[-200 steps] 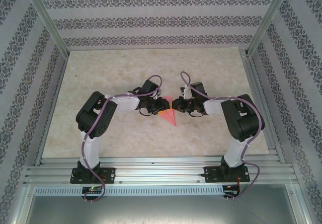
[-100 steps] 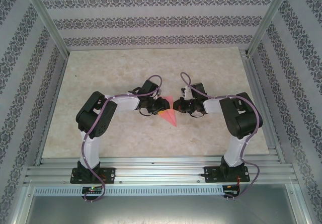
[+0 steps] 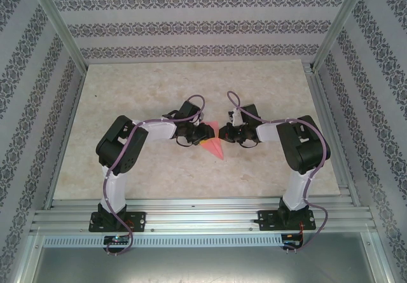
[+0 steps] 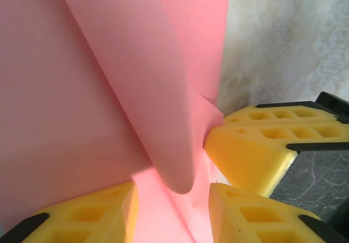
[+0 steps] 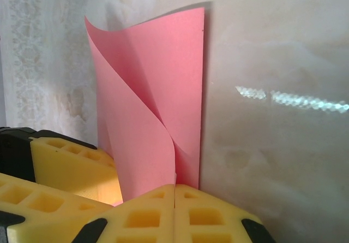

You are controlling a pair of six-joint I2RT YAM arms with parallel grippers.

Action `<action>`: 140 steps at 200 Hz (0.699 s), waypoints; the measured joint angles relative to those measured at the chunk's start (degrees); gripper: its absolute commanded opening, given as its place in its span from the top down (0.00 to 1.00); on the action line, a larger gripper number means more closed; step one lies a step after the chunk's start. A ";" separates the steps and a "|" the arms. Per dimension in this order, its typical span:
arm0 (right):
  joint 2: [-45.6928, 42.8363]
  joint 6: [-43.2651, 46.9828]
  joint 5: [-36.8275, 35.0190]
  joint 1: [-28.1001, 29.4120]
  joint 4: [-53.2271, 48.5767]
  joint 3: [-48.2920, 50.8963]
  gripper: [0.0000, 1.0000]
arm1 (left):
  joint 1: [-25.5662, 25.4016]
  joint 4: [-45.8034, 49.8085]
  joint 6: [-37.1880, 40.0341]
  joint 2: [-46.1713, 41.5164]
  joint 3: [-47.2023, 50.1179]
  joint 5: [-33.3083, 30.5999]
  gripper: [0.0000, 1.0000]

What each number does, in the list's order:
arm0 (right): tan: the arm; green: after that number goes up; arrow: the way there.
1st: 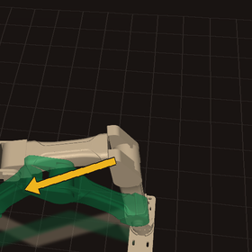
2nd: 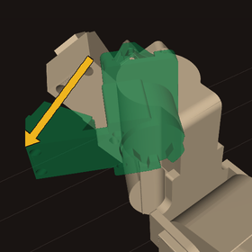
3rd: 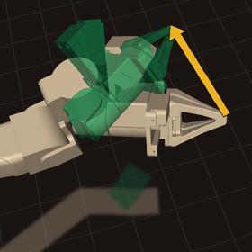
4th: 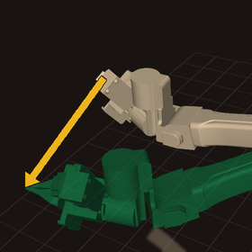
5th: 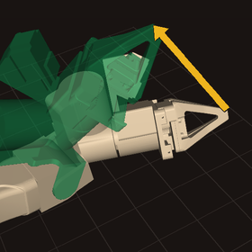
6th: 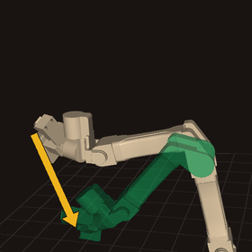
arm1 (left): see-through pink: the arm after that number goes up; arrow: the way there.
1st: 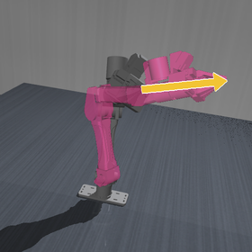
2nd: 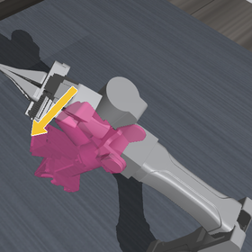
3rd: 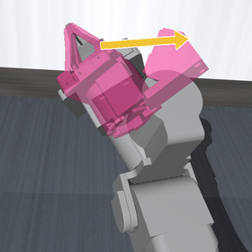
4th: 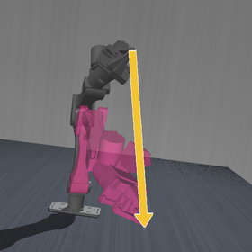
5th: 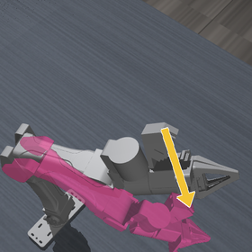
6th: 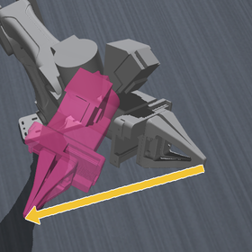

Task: Fold a paper plane with a square sheet of paper (fold left side to right side)
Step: Fourth fold the wing at the center of the table.

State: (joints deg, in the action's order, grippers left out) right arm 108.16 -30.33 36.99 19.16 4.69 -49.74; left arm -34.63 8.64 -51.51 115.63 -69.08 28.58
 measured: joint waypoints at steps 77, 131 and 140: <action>-0.68 -1.40 -0.33 1.01 0.48 0.52 0.97 | 0.00 0.02 0.00 0.33 -0.26 -0.13 0.62; -0.96 -1.55 -1.36 1.46 0.42 0.52 0.97 | 0.00 0.00 0.00 0.37 -0.31 -0.13 0.62; -0.96 -1.55 -1.60 1.46 0.28 0.52 0.97 | 0.00 0.02 0.00 0.37 -0.31 -0.13 0.62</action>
State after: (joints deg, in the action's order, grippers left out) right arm 107.20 -31.88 35.40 20.62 4.97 -49.21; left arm -34.63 8.67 -51.51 116.01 -69.38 28.45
